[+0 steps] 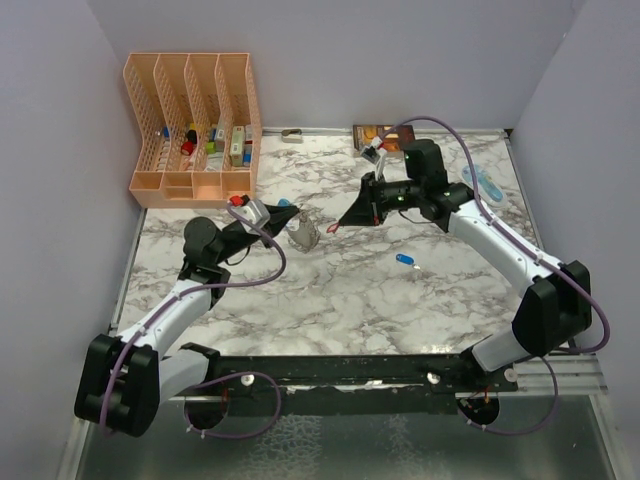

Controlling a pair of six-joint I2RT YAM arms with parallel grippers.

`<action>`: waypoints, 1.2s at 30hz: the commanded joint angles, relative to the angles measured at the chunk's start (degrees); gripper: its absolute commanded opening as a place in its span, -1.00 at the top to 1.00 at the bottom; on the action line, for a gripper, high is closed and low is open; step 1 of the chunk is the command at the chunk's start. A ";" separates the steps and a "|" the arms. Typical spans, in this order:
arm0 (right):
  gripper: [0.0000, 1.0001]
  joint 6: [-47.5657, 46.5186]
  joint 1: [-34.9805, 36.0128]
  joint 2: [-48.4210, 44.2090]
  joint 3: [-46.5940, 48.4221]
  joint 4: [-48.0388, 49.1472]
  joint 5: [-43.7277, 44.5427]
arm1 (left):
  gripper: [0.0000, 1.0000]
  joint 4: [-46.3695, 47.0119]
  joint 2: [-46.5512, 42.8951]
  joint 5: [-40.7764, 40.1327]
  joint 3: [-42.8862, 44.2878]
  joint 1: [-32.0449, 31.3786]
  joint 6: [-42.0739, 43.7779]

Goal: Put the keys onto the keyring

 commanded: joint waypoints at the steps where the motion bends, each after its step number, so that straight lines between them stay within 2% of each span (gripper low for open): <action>1: 0.98 2.02 0.08 -2.44 0.51 6.24 -6.63 | 1.00 3.04 0.39 0.53 2.13 -0.66 1.71; 17: 0.98 8.77 2.89 -4.02 -1.32 16.32 -6.88 | 1.00 4.77 0.93 -2.56 2.73 -4.95 -0.62; 25: 0.98 9.37 4.01 -3.29 -0.43 17.51 -3.85 | 1.00 4.19 0.84 -1.46 2.97 -5.61 -0.61; 36: 0.98 4.82 4.04 -2.41 2.47 13.66 -0.20 | 1.00 5.44 0.55 1.75 2.87 -5.90 -2.10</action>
